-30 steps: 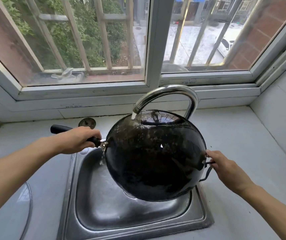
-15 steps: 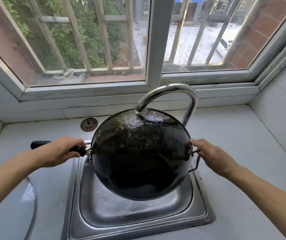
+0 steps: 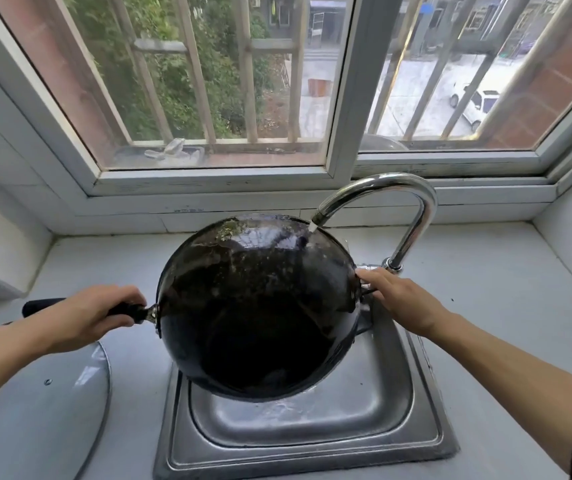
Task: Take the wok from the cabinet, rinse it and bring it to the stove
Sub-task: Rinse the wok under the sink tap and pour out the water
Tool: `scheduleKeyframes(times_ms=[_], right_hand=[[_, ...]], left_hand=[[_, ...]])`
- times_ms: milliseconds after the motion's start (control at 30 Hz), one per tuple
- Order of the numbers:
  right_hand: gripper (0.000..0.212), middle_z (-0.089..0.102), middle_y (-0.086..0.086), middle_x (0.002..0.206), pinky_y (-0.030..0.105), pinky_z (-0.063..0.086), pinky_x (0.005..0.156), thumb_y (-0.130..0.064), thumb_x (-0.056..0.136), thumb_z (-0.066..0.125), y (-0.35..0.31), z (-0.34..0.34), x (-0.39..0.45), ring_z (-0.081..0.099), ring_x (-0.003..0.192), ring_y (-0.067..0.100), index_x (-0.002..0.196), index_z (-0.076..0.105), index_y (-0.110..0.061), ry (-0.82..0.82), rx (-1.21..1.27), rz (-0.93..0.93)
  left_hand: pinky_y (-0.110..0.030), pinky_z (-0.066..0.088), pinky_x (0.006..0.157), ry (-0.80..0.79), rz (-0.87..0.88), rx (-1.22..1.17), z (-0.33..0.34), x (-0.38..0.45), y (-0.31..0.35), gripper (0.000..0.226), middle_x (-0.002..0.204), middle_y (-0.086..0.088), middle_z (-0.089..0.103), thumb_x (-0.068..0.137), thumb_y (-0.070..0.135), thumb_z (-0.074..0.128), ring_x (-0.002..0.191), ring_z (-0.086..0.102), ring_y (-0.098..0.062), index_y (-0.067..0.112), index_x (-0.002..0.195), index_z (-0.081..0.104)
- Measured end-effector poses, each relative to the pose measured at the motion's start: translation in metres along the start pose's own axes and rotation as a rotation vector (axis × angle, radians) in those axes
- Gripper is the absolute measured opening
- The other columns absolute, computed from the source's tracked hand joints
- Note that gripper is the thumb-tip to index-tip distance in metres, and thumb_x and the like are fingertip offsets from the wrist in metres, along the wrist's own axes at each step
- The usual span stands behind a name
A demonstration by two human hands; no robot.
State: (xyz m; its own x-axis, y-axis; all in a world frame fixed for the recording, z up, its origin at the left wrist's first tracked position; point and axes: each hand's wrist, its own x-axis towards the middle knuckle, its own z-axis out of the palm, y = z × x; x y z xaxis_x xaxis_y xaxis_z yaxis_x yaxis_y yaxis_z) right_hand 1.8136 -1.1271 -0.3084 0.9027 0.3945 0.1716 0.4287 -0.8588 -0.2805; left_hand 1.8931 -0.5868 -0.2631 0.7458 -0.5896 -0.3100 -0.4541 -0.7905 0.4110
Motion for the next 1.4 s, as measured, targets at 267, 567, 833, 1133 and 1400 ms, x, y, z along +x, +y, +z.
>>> scheduleKeyframes(times_ms=[267,567,833,1133,1400], right_hand=[[0.078,0.059,0.013,0.115,0.051,0.056,0.076,0.005,0.083,0.064,-0.003,0.003,0.025,0.067,0.088,0.036,0.138,0.025,-0.034,-0.056,0.021,-0.017],[0.056,0.059,0.011,0.125,0.033,0.046,0.094,0.003,0.09,0.055,-0.009,-0.004,0.009,0.063,0.107,0.029,0.14,0.043,-0.02,-0.01,0.141,0.15],[0.036,0.056,0.004,0.096,0.035,0.052,0.062,0.0,0.081,0.062,-0.008,-0.025,-0.023,0.058,0.077,0.027,0.105,0.046,-0.021,-0.174,-0.155,-0.097],[0.045,0.061,0.005,0.082,0.032,0.049,0.043,-0.001,0.053,0.077,-0.029,-0.04,-0.062,0.057,0.06,0.027,0.095,0.064,-0.01,-0.056,-0.221,-0.116],[0.042,0.062,0.002,0.087,0.035,0.048,0.041,0.001,0.056,0.066,-0.041,-0.041,-0.08,0.058,0.068,0.025,0.096,0.062,-0.012,-0.021,-0.326,-0.155]], left_hand=[[-0.027,0.046,0.069,0.067,-0.024,-0.017,0.0,-0.017,-0.003,0.025,0.084,0.017,0.064,0.087,0.014,0.067,0.078,0.058,-0.006,0.035,0.098,0.057],[-0.026,0.044,0.077,0.06,-0.018,0.088,0.014,-0.019,-0.004,0.022,0.092,0.023,0.059,0.091,0.024,0.06,0.091,0.052,0.0,0.04,0.104,0.054],[-0.031,0.046,0.071,0.087,0.034,0.209,0.028,-0.017,0.021,0.017,0.083,0.019,0.057,0.088,0.02,0.064,0.08,0.052,-0.005,0.033,0.092,0.055],[-0.029,0.037,0.068,0.28,0.205,0.394,0.059,-0.042,0.028,0.017,0.082,0.018,0.054,0.079,0.038,0.049,0.078,0.047,-0.012,0.031,0.094,0.05],[-0.035,0.045,0.063,0.394,0.285,0.523,0.061,-0.045,0.032,0.027,0.09,0.002,0.061,0.083,0.03,0.046,0.074,0.053,-0.023,0.015,0.1,0.06]])
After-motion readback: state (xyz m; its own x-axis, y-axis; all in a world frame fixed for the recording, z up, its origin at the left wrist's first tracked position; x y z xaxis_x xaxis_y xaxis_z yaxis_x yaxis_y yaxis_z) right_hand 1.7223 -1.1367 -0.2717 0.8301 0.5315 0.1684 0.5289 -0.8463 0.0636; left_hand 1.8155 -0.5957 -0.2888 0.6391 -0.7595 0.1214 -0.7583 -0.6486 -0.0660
